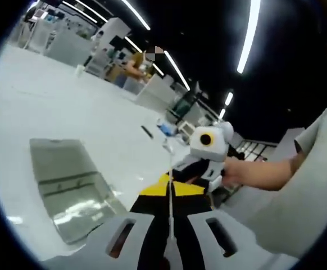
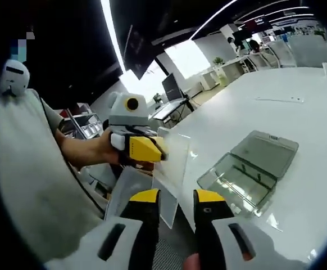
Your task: Insert the divider into the dual guide fixture by aligning both edges with the guide slots and pushing it downward to the bottom, including one-sided entry, uneven engagement, binding, and posture correction.
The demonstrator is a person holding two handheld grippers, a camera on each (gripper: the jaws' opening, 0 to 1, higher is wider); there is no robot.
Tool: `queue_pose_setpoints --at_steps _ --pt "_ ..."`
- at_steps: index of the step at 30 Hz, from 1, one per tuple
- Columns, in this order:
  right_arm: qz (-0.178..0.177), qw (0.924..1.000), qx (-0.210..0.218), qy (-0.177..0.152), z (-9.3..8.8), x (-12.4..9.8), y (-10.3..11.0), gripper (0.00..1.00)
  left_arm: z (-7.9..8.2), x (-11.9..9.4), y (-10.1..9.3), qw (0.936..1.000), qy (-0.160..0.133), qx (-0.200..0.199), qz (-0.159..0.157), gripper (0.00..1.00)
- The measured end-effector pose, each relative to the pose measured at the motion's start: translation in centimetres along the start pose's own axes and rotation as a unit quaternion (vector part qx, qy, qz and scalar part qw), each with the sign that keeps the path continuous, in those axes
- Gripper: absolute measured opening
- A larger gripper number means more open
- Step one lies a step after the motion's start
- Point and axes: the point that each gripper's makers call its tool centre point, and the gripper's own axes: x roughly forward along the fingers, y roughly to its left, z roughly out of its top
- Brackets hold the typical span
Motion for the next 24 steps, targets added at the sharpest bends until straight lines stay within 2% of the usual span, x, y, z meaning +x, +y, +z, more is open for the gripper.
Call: queue_pose_setpoints --at_steps 2,6,24 --pt "0.027 0.9996 0.012 -0.007 0.1 0.1 0.8 0.18 0.1 -0.1 -0.1 1.0 -0.002 -0.001 -0.006 0.0" --pt "0.049 0.9984 0.025 -0.011 0.0 0.1 1.1 0.18 0.2 -0.2 -0.2 0.9999 -0.003 -0.002 -0.014 0.0" --pt "0.096 0.993 0.053 -0.043 0.7 -0.2 2.3 0.09 0.0 -0.3 -1.2 0.9993 -0.001 -0.001 -0.036 0.0"
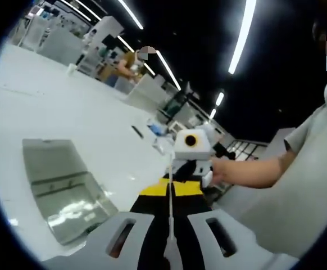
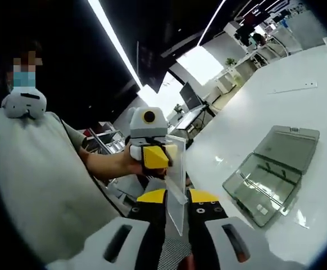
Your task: Insert the divider into the dual guide fixture by aligning both edges with the guide slots and pushing it downward to the bottom, including one-sided entry, uneven engagement, binding, and posture correction.
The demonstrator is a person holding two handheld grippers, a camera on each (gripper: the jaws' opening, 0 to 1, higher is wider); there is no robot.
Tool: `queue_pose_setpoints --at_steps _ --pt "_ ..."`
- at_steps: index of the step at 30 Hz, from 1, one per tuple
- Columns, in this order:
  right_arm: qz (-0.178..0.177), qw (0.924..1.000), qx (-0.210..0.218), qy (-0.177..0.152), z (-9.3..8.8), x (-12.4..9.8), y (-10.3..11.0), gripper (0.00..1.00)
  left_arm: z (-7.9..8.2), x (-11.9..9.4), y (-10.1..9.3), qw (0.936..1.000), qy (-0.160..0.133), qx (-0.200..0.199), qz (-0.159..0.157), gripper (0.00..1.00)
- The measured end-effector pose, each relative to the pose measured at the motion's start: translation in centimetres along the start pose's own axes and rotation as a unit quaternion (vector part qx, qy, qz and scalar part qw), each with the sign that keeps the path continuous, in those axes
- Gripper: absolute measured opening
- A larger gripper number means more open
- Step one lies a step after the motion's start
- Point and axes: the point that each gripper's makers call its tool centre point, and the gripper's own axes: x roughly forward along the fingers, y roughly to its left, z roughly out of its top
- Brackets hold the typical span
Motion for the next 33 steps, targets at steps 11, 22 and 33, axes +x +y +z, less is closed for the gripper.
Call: queue_pose_setpoints --at_steps 11,22,33 --pt "0.011 0.9999 0.01 -0.007 0.1 0.0 0.4 0.07 -0.1 -0.1 -0.4 1.0 -0.004 -0.004 -0.008 0.0" --pt "0.03 0.9989 0.031 -0.021 0.3 -0.1 0.9 0.06 0.0 -0.3 -0.8 0.9997 -0.012 -0.012 -0.018 0.0" --pt "0.04 0.9979 0.043 -0.025 0.4 -0.1 1.4 0.04 0.0 -0.3 -1.0 0.9994 -0.018 -0.018 -0.025 0.0"
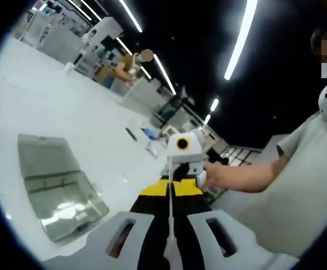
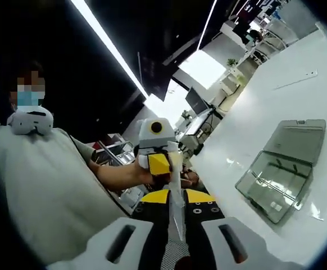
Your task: Insert the divider into the dual guide fixture by aligning both edges with the guide slots and pushing it downward to the bottom, including one-sided entry, uneven engagement, binding, and posture correction.
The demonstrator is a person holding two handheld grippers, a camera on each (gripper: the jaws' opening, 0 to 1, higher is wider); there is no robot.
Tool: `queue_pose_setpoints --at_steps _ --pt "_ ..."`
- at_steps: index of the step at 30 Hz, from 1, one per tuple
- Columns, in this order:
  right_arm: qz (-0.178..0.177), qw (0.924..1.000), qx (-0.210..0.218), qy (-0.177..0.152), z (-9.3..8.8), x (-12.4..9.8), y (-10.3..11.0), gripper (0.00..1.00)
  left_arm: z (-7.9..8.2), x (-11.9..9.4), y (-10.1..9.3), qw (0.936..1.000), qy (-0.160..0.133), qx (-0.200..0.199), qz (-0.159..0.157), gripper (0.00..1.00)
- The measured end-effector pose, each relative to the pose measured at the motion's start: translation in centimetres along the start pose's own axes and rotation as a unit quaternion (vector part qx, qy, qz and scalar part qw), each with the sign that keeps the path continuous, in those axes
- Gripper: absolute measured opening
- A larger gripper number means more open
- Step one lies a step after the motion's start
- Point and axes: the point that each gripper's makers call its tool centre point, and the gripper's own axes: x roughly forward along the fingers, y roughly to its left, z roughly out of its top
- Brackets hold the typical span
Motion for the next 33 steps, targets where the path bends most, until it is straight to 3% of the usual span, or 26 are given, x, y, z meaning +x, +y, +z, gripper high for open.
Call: queue_pose_setpoints --at_steps 9,20,33 --pt "0.003 1.0 -0.002 -0.006 0.0 -0.1 0.3 0.02 -0.1 -0.1 -0.1 0.9999 -0.01 -0.012 -0.005 0.0" --pt "-0.014 0.9999 0.0 -0.003 -0.1 -0.2 0.2 0.0 -0.3 0.0 0.2 0.9999 -0.011 0.003 0.006 0.01" --pt "-0.072 0.9973 0.003 0.01 0.3 0.4 -0.2 0.0 0.0 -0.4 1.0 0.9994 -0.024 0.009 0.024 0.02"
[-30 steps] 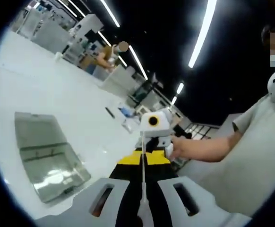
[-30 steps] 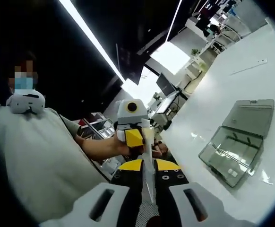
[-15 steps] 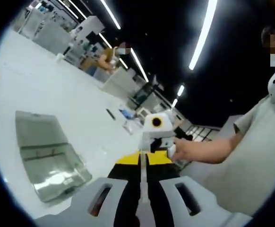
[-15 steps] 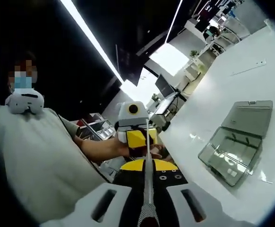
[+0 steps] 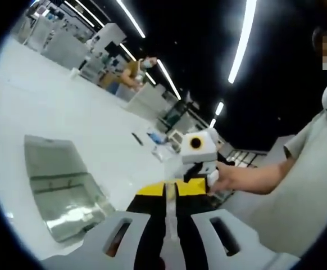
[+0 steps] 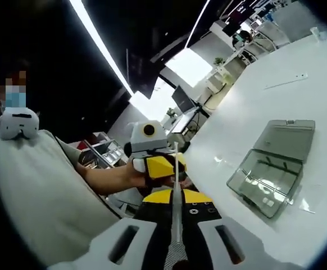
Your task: Insert the divider into the dual guide fixture by aligning both edges with the guide slots and pushing it downward to the bottom, including one-sided entry, uneven engagement, binding, and posture correction.
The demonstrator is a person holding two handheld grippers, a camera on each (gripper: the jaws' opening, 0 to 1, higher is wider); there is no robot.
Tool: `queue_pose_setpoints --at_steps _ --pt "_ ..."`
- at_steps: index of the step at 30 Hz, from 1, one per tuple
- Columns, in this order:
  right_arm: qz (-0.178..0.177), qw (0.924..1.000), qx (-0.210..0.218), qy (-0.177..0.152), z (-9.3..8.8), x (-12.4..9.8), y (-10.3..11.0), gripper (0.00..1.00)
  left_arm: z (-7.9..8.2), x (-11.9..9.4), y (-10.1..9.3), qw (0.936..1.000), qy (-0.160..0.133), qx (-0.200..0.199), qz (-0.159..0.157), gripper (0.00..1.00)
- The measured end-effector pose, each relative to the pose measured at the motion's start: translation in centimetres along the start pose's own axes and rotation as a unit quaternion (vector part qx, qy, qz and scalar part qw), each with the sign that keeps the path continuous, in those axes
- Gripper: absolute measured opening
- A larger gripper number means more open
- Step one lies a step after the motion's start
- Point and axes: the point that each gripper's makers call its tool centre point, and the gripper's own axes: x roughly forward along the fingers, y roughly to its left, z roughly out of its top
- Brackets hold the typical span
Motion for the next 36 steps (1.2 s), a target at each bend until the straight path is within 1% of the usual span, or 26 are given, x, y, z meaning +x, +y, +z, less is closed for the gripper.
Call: queue_pose_setpoints --at_steps 7,11,17,21,23,24,26,27,28,31,32,33,35,36 --pt "-0.006 0.9997 0.025 0.004 -0.2 0.0 -0.1 0.0 -0.2 0.0 0.2 1.0 0.001 -0.006 0.002 0.02" --pt "-0.01 0.9992 0.038 0.0 -0.2 0.1 -0.2 0.0 -0.2 -0.1 0.3 0.9999 -0.005 -0.01 0.006 0.01" --pt "-0.018 0.9976 0.066 0.009 -0.4 0.5 -0.3 0.0 -0.4 -0.4 0.6 0.9998 -0.004 -0.016 0.01 0.01" --pt "-0.035 0.9961 0.079 0.016 -0.4 0.6 -0.7 0.0 -0.5 -0.5 0.9 0.9997 -0.003 -0.019 0.016 0.02" --pt "-0.043 0.9953 0.084 0.025 -0.6 0.7 -0.8 0.0 -0.6 -0.5 1.0 0.9996 -0.002 -0.021 0.02 0.02" --pt "-0.044 0.9942 0.093 0.028 -0.6 0.7 -0.9 0.0 -0.7 -0.6 1.1 0.9996 -0.001 -0.019 0.022 0.02" --pt "-0.044 0.9946 0.089 0.029 -0.4 0.8 -0.7 0.0 -0.7 -0.7 1.2 0.9995 -0.006 -0.022 0.023 0.03" --pt "-0.051 0.9933 0.099 0.029 -0.4 0.8 -0.9 0.0 -0.7 -0.8 1.3 0.9994 -0.007 -0.023 0.025 0.03" --pt "-0.056 0.9917 0.111 0.031 -0.5 0.9 -0.9 0.0 -0.7 -0.8 1.5 0.9993 -0.007 -0.023 0.03 0.03" --pt "-0.063 0.9914 0.109 0.037 -0.5 1.1 -1.0 0.0 -0.8 -0.8 1.9 0.9989 -0.006 -0.028 0.037 0.04" --pt "-0.073 0.9915 0.1 0.042 -0.5 1.1 -1.2 0.0 -0.8 -0.8 2.0 0.9988 -0.006 -0.027 0.04 0.04" --pt "-0.071 0.9913 0.102 0.043 -0.4 1.2 -1.2 0.0 -0.8 -0.9 2.1 0.9987 -0.006 -0.026 0.043 0.05" --pt "-0.087 0.9898 0.104 0.044 -0.4 1.2 -1.6 0.0 -0.7 -0.9 2.6 0.9982 -0.009 -0.013 0.057 0.06" --pt "-0.088 0.9895 0.106 0.044 -0.3 1.3 -1.6 0.0 -0.6 -0.9 2.8 0.9979 -0.01 -0.005 0.065 0.06"
